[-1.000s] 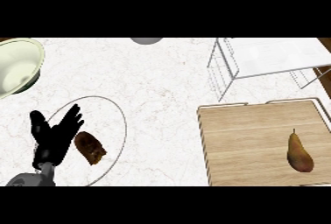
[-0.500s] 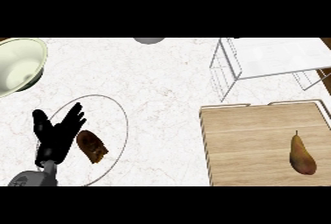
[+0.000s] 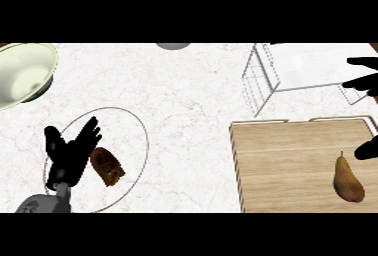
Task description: Pick the can from the tray and place it in the tiered shelf
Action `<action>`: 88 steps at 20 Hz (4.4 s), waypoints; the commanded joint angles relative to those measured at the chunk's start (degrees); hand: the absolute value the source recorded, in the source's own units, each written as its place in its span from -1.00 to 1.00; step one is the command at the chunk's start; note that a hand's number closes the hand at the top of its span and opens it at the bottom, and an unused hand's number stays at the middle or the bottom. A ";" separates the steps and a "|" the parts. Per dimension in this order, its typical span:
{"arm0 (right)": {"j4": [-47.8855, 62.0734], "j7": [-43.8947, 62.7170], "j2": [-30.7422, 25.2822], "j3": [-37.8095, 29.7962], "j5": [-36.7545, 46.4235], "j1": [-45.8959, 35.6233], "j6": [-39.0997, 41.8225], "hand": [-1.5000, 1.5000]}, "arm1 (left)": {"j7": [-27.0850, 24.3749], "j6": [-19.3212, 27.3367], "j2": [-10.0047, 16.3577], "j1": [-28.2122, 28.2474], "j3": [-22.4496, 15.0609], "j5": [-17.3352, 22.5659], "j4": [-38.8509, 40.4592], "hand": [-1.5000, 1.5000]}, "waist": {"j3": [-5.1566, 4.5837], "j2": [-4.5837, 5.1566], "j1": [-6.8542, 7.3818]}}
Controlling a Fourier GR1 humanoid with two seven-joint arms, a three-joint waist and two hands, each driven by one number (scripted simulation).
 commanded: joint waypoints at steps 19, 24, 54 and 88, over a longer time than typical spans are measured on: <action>-2.35 7.62 15.14 2.66 23.45 6.12 5.27 -1.00 | 3.36 -2.47 -2.02 -1.35 4.66 -3.38 1.15 0.00 | -0.14 0.00 -1.33; 2.92 4.36 18.41 2.52 28.37 5.40 7.27 -1.00 | 4.96 -3.86 -2.43 -0.30 5.35 -3.36 -0.13 0.00 | -0.13 0.04 -1.04; 18.60 -24.64 27.91 0.54 48.74 10.73 10.28 1.00 | 3.16 -7.50 -5.05 2.48 9.59 -8.04 -1.35 0.00 | -0.12 0.07 -1.10; -18.66 -9.29 28.06 -29.91 20.80 -2.71 13.39 1.00 | 3.07 -9.81 -6.97 3.91 11.23 -8.71 -1.90 0.00 | -0.21 -0.07 -1.02</action>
